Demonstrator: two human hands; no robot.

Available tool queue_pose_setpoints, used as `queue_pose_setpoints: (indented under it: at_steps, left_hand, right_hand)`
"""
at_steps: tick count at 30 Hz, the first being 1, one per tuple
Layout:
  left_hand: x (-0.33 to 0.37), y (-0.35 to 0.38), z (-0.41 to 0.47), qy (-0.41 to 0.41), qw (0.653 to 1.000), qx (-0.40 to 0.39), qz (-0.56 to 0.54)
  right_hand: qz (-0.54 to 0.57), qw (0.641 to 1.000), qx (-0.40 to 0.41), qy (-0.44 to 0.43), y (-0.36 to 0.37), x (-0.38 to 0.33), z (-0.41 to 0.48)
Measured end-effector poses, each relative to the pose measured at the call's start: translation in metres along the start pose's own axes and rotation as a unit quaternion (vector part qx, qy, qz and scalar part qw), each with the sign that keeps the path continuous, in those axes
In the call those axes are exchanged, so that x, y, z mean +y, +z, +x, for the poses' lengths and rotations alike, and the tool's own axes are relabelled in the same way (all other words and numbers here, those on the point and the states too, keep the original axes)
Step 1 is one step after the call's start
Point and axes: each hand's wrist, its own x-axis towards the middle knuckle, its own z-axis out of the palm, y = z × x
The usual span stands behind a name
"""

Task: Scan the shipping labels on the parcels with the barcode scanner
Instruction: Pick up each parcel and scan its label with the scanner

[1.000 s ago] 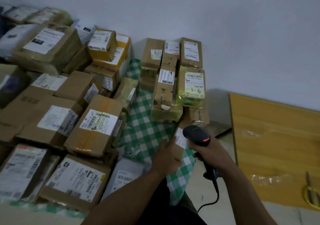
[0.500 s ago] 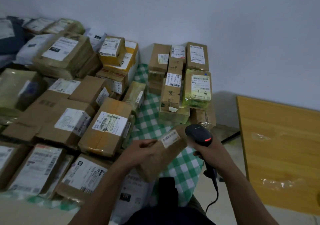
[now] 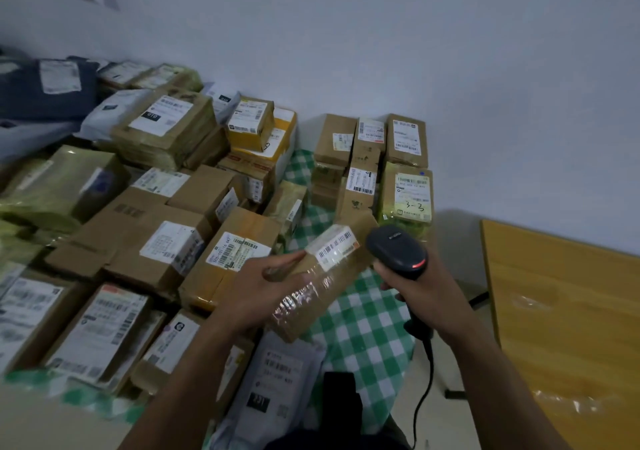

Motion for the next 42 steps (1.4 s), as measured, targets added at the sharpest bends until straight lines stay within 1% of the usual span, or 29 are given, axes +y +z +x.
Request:
queue_pose_setpoints:
  at_steps: [2,5,7,11,16,22,29,36,39,42]
  left_hand:
    - [0.007,-0.001,0.007,0.021,0.999,0.037,0.002]
    - [0.023,-0.005,0.016,0.051,0.996,0.072,-0.014]
    - [0.034,-0.01,0.022,0.075,0.993,0.086,0.011]
    - [0.04,-0.018,0.039,0.092,0.988,0.113,0.056]
    - [0.035,-0.024,0.05,0.082,0.981,0.153,0.086]
    - [0.032,-0.027,0.049,0.087,0.976,0.165,0.11]
    - [0.032,-0.029,0.047,0.069,0.979,0.168,0.097]
    - [0.032,-0.033,0.051,0.058,0.981,0.165,0.084]
    - [0.036,-0.038,0.055,0.058,0.978,0.184,0.084]
    - [0.052,-0.051,0.071,0.051,0.973,0.221,0.046]
  right_hand:
    - [-0.022,1.0,0.001,-0.021,-0.003,-0.013,0.001]
    - [-0.049,0.997,-0.011,-0.057,-0.003,-0.033,0.004]
    - [-0.053,0.995,-0.025,-0.078,-0.002,-0.046,0.006]
    - [-0.065,0.99,-0.049,-0.114,0.004,-0.068,0.009]
    - [-0.081,0.988,-0.058,-0.115,0.011,-0.074,0.009]
    - [-0.104,0.985,-0.077,-0.118,0.014,-0.077,0.008]
    - [-0.122,0.984,-0.085,-0.098,0.013,-0.071,0.012]
    - [-0.104,0.985,-0.093,-0.104,0.014,-0.074,0.019]
    - [-0.099,0.985,-0.096,-0.107,0.012,-0.075,0.031]
    - [-0.096,0.987,-0.083,-0.1,0.007,-0.08,0.055]
